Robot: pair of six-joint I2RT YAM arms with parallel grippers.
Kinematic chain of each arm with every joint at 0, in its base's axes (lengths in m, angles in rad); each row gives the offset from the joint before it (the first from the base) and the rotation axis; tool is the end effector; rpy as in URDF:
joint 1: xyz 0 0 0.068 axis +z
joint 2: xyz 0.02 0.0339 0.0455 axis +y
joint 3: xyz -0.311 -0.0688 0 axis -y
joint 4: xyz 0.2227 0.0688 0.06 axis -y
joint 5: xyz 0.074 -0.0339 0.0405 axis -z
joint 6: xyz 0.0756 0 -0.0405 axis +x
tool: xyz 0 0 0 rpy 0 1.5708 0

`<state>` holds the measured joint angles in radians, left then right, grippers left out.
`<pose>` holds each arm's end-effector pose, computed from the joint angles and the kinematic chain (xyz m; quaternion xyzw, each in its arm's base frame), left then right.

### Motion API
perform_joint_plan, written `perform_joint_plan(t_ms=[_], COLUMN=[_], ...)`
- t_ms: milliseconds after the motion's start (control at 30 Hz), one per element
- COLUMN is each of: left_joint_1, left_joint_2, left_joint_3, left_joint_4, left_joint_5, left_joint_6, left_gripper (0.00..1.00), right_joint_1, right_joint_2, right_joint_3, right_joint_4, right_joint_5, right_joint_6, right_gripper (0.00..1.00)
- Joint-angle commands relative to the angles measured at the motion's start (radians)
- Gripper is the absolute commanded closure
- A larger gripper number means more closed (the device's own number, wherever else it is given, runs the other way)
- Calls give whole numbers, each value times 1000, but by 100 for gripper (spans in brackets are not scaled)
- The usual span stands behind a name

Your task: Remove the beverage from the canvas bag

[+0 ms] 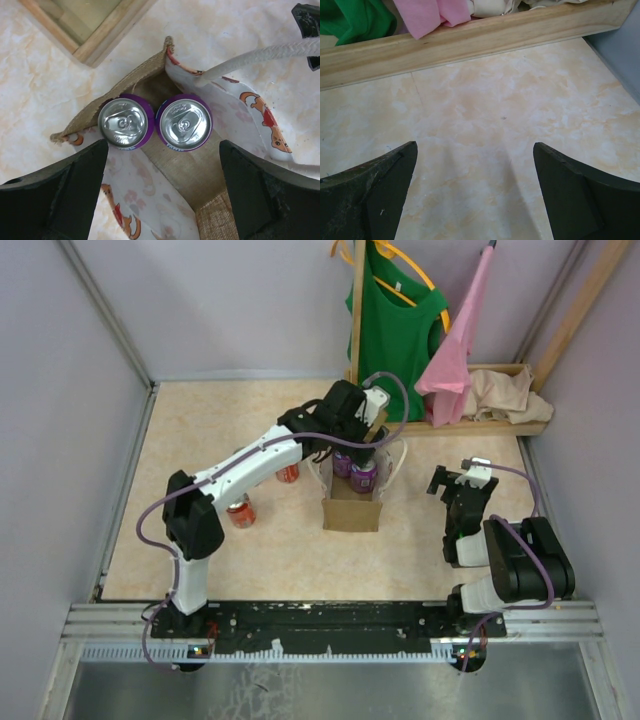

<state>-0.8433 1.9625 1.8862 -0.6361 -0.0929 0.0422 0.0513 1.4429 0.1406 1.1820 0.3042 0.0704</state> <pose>0.3233 -0.3526 0.3462 0.3717 0.8290 -0.1232 0.3993 0.2432 -0.0102 0.2056 0.1076 0.7387 -0.0733 0.6613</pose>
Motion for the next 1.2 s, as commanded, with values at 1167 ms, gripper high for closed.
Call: perform_joint_plan(t_ms=[1167], left_joint_1=[-10], left_joint_2=[203], left_joint_3=[48], left_joint_4=[-13], left_joint_5=[279], left_joint_6=[327], left_gripper=[11], right_joint_1=[-1], right_joint_2=[1], right_joint_3=[27], right_joint_4=[62], right_joint_5=[11], right_joint_6=[-9], right_gripper=[1])
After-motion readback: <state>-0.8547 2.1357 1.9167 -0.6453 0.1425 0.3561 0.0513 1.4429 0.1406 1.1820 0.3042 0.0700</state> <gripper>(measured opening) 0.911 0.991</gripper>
